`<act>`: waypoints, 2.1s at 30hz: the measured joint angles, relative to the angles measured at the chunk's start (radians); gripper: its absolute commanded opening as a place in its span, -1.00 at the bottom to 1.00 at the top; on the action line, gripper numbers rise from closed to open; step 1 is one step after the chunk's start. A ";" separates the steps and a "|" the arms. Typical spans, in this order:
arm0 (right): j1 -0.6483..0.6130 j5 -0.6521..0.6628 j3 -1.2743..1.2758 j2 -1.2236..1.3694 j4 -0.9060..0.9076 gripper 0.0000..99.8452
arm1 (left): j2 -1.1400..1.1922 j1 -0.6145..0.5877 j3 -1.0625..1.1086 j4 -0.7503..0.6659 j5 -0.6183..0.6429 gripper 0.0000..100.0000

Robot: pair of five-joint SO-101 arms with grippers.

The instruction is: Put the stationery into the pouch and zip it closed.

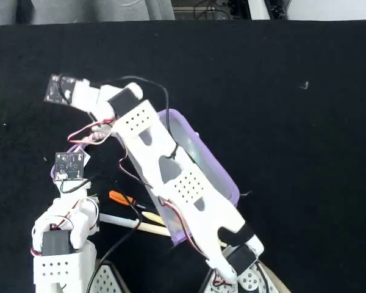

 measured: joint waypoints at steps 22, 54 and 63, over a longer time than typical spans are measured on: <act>-0.063 0.006 -0.002 0.150 -0.048 -0.62 | 0.000 0.000 0.000 0.000 0.000 -0.94; -0.023 0.091 -0.008 0.107 -0.055 -0.98 | 0.000 0.000 0.000 0.000 0.000 -0.94; 0.054 0.091 -0.008 -0.094 -0.055 -0.98 | 0.000 0.000 0.000 0.000 0.000 -0.94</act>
